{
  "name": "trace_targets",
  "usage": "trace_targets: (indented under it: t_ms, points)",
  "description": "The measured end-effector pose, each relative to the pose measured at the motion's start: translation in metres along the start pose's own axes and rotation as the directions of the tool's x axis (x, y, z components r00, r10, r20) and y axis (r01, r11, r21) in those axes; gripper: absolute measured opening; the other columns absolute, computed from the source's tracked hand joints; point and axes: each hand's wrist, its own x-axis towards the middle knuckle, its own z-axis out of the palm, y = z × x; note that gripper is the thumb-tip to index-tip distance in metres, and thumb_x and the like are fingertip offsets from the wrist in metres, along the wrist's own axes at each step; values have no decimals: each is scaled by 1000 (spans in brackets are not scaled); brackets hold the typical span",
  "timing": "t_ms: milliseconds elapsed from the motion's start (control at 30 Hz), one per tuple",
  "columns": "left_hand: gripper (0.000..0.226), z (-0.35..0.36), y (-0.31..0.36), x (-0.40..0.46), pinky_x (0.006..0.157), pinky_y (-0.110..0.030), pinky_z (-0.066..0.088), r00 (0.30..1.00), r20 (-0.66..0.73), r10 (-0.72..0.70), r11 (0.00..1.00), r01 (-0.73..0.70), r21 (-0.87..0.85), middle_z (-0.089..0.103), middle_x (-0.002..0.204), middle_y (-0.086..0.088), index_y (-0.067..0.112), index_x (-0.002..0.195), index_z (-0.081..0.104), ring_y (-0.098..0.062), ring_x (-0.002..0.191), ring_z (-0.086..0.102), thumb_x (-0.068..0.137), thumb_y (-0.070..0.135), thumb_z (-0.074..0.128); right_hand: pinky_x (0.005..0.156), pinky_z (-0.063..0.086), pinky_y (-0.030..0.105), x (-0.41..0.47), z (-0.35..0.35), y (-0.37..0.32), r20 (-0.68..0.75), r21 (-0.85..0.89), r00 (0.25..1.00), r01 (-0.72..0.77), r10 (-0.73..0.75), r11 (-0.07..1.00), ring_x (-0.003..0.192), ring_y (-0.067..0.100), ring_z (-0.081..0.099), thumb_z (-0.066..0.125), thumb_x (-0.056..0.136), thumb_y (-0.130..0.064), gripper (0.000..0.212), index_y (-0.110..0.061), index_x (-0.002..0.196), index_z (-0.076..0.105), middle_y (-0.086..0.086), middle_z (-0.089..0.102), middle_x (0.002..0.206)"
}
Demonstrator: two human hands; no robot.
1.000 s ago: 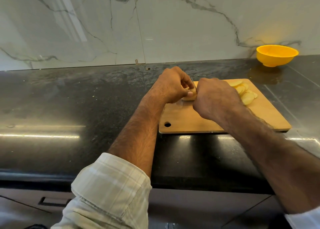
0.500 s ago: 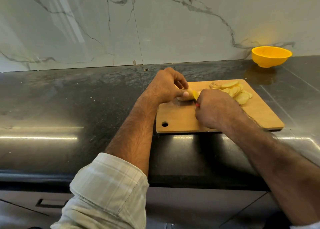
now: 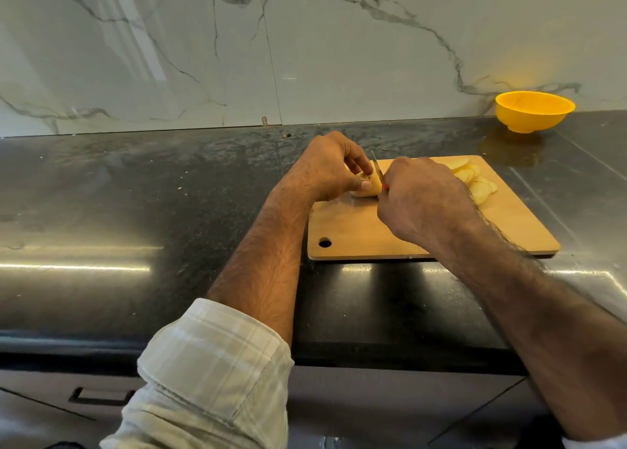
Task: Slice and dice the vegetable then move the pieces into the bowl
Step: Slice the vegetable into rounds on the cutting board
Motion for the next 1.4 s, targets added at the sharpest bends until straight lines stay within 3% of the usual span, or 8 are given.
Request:
trace_targets:
  t_ms: [300,567,700,867,1033,1167,1267,1400]
  points:
    - [18,0,-1,-2,90,-28,57,1000,-24,18,1000,-18,-12,75,103,8,26,100,84,-6,102,67,84,18,89,64,46,33,24,8,8,-53,53,998,28,-25,998,69,14,52,68,98,-32,18,-16,107,69,-3,55,79]
    - [17,2,5,-2,89,-29,60,999,-42,9,999,-7,38,75,103,6,25,99,83,-7,100,68,85,17,88,72,53,36,18,0,0,7,45,1000,7,-7,999,82,18,59,69,98,-29,20,-15,113,65,-1,54,81]
    - [18,1,3,-1,92,-29,58,999,-39,16,999,-14,37,75,106,5,24,102,83,-9,104,67,86,17,87,74,50,36,-1,12,3,33,-21,999,-27,28,999,90,20,54,70,98,-28,31,-18,125,60,1,54,96]
    - [18,1,3,-1,95,-33,59,999,-43,13,999,-12,30,75,108,3,24,103,83,-12,106,67,86,18,87,81,55,37,11,16,1,86,48,994,-66,62,997,94,21,57,69,98,-25,32,-17,127,60,4,57,101]
    - [18,0,-5,0,93,-35,61,999,-35,9,1000,-9,2,75,104,4,23,102,82,-11,103,69,85,18,88,80,57,39,10,19,10,45,19,998,-49,49,999,95,22,59,64,99,-28,24,-18,121,62,3,60,102]
    - [17,0,-4,-1,85,-29,62,1000,-25,7,1000,-8,-22,75,104,5,23,100,81,-11,102,70,85,17,88,67,50,36,4,14,14,-103,41,995,-4,8,999,88,21,60,62,99,-31,20,-18,113,68,3,66,102]
    - [16,0,-2,-2,78,-20,54,1000,-22,2,1000,-3,-31,76,104,5,24,98,82,-10,101,71,85,17,88,74,55,38,2,5,8,-39,25,999,9,-8,1000,94,22,60,63,101,-31,25,-17,121,65,4,65,108]
    - [15,0,-3,-1,79,-22,55,1000,-27,1,999,-2,-40,76,102,5,24,96,82,-9,100,71,84,17,89,77,57,38,1,3,3,-5,12,1000,20,-20,1000,94,21,60,63,101,-31,26,-17,123,63,3,61,104]
